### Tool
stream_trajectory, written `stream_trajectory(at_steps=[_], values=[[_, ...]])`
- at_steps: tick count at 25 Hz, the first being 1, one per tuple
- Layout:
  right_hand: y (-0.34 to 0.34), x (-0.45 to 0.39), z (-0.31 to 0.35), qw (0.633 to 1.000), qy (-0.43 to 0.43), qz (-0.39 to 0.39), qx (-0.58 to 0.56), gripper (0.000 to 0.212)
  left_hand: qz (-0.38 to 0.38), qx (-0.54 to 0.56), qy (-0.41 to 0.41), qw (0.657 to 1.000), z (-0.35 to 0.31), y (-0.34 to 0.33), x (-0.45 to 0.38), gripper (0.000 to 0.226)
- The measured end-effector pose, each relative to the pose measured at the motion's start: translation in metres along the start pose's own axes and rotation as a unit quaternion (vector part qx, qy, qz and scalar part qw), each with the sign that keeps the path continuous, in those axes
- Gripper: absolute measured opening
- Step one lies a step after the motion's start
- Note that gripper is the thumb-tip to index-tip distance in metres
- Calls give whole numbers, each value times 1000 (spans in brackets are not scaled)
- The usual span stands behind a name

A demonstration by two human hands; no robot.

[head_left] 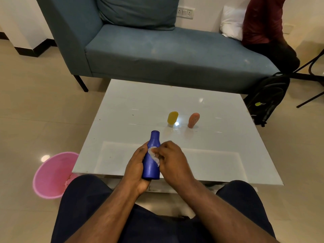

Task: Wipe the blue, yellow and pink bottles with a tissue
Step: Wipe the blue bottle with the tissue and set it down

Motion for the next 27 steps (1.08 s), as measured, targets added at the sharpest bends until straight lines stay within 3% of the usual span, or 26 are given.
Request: stream_trajectory(at_steps=[2,5,9,12,14,18,19,23,27], values=[[6,-23,-11,999,-35,-25,-5,28,5,-11,-8,1000,0,-4,3,38],[-6,-6,5,1000,-15,-16,1,18,11,11,-4,1000,-4,-2,3,40],[-8,10,24,989,124,15,83,23,21,13,14,1000,0,-1,4,42],[9,-33,-8,997,15,-33,72,19,9,-32,7,999,3,-2,7,44],[3,-30,-16,998,-62,-25,15,11,8,-37,1,999,2,-2,6,53],[-17,6,27,990,91,66,85,27,24,-31,-3,999,0,-3,5,59],[-12,-3,22,987,103,64,109,31,21,-41,-6,999,0,-4,6,59],[10,-43,-12,992,4,10,124,35,2,-64,-8,998,1,-1,4,57],[-18,8,27,990,84,64,97,31,14,-25,4,1000,0,-3,5,59]])
Point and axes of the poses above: each hand's wrist, its own x-axis away from the middle knuckle, its own y-axis out of the back of the hand, z = x × y, the point moved 10 cm from there along -x, towards the middle knuckle, and after that the axes turned 8 degrees about -z, right-handed, at the moved point
